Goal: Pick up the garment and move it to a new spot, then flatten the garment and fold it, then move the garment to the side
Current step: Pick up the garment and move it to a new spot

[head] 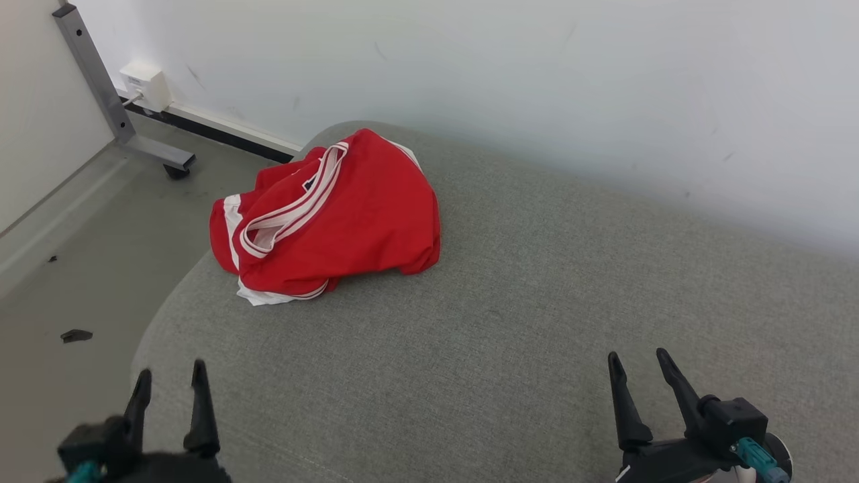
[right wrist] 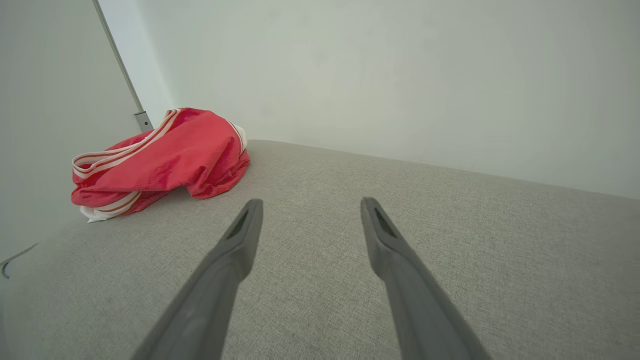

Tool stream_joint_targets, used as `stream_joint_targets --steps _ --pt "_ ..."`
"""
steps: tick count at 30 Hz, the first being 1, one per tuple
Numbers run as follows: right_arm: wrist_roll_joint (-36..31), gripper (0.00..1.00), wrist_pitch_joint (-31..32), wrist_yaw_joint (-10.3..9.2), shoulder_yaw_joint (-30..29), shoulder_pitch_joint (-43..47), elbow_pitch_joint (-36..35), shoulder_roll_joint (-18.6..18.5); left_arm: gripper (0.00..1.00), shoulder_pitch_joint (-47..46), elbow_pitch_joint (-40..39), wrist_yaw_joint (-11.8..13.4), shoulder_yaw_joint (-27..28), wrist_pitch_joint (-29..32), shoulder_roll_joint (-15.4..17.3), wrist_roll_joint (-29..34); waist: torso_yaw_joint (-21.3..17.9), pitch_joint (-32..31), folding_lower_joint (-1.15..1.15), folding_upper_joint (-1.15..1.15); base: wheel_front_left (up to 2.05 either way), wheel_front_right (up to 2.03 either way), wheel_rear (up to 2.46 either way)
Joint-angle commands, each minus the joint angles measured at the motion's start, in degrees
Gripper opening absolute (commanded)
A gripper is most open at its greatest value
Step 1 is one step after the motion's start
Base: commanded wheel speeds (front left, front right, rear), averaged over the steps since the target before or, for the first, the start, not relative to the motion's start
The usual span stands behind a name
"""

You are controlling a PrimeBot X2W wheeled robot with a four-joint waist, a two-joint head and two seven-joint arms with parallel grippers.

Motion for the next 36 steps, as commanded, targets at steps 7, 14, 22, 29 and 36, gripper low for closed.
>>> stream_joint_targets --steps 7,14,22,29,36 --pt "-2.43 1.00 0.69 -0.12 0.43 -0.69 -2.48 -0.10 1.00 -18.94 9.84 -3.44 -1.58 13.33 2.94 -7.71 -2.24 4.96 0.00 0.00 0.00 0.00 0.00" --pt "-5.84 1.00 3.85 -0.12 2.61 -6.34 -7.69 -0.51 1.00 -38.58 20.58 -3.30 3.11 27.99 5.85 -22.65 -9.93 16.94 0.00 0.00 0.00 0.00 0.00" --pt "-6.12 1.00 4.49 -0.12 4.25 -9.25 -11.74 -0.88 1.00 -48.24 24.58 2.30 9.36 39.11 9.42 -30.64 -16.40 25.24 0.00 0.00 0.00 0.00 0.00" --pt "-5.06 1.00 3.21 -0.12 5.29 -10.07 -12.92 -0.34 1.00 -48.10 21.18 8.56 11.41 46.35 15.40 -30.24 -23.06 29.39 0.00 0.00 0.00 0.00 0.00" --pt "-4.24 1.00 2.23 -0.12 5.85 -10.72 -12.44 -0.14 1.00 -43.59 15.26 11.60 8.94 49.24 19.55 -25.36 -26.34 30.88 0.00 0.00 0.00 0.00 0.00"
